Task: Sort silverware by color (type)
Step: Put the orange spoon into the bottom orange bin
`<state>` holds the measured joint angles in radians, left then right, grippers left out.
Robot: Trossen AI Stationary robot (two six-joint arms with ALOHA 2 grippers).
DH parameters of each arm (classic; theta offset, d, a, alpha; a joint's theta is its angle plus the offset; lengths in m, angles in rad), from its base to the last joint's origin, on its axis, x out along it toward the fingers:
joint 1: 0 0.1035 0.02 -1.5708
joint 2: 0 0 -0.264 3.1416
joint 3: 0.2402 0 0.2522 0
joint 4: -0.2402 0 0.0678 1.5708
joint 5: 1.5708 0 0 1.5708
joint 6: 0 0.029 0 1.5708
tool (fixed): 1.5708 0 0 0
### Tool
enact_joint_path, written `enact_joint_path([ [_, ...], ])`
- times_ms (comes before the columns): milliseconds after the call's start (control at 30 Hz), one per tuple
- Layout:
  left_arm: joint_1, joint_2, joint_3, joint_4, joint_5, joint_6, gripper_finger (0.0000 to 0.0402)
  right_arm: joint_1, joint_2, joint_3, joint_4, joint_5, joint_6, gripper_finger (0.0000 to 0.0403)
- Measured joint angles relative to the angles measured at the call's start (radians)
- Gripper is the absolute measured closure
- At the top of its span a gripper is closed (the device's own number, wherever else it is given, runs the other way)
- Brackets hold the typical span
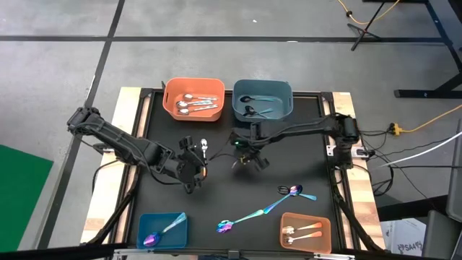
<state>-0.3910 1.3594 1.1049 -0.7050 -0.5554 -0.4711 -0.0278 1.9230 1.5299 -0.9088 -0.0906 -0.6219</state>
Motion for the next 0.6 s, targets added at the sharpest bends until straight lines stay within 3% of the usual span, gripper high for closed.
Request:
enact_joint_path([
  [300,-0.032,0.0,0.0,-0.002,-0.003,-0.041,0.0331,0.078,-0.184,0.0,-0.25,0.003,0.235,0.0403],
  [600,-0.031,0.0,0.0,-0.002,-0.01,-0.051,0.0331,0.318,-0.331,-0.008,-0.372,-0.052,0.637,0.0403],
])
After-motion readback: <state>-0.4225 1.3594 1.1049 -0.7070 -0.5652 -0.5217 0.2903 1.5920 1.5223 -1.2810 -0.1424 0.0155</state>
